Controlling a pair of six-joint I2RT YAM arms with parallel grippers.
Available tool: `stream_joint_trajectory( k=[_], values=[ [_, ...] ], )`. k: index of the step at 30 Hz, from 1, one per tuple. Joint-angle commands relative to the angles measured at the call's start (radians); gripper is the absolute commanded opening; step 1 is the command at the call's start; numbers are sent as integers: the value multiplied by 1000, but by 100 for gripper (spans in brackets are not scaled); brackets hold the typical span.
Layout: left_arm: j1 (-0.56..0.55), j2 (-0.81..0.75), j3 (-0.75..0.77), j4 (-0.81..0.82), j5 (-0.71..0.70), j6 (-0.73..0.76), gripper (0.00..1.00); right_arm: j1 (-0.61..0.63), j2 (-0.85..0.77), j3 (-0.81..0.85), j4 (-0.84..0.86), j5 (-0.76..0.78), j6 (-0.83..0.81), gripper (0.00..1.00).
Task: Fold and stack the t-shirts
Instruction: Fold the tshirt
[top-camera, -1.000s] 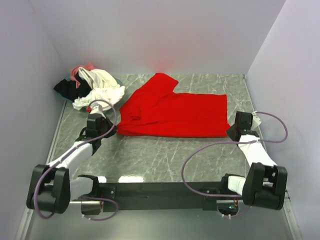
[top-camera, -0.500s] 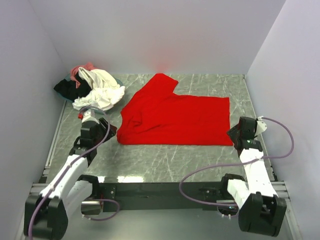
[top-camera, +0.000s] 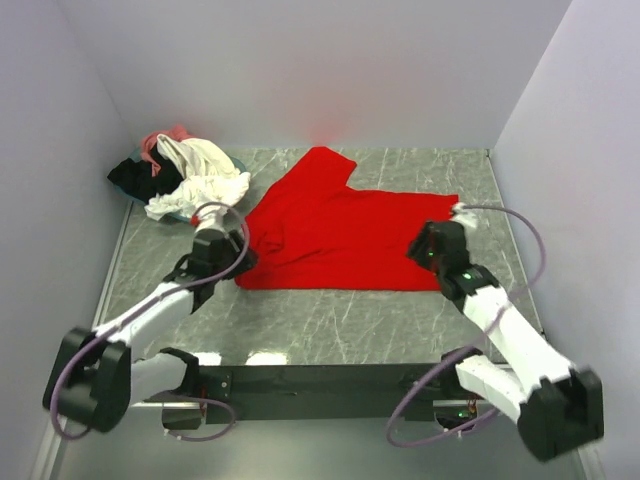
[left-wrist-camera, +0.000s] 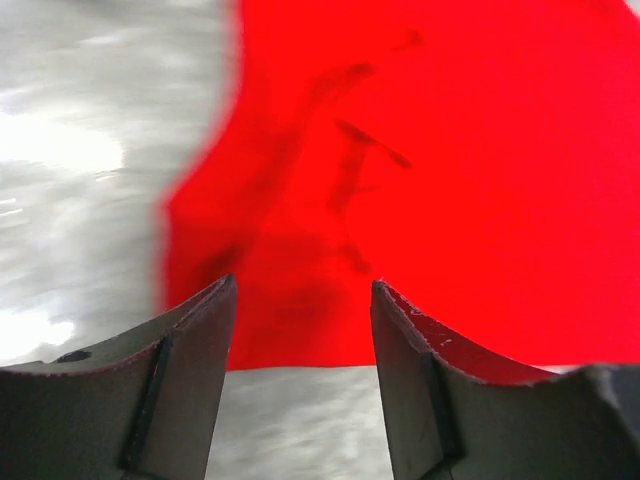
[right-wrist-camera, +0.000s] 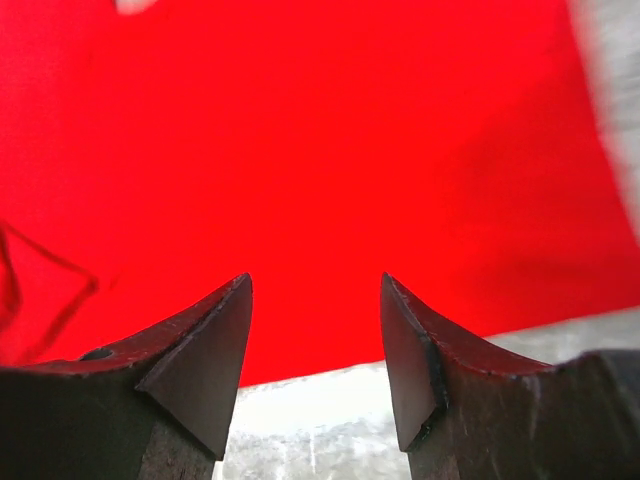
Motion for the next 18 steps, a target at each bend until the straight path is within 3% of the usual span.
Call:
stream_joint_trajectory(
  k=[1, 11, 18],
  values=[
    [-79, 98, 140, 105, -41, -10, 61, 88, 142, 41, 108, 25, 1, 61],
    [-130, 454, 370, 89, -83, 48, 53, 269, 353, 58, 227, -14, 24, 61],
    [-196, 573, 454, 26, -139, 78, 50, 315, 439, 76, 256, -38, 25, 61]
  ],
)
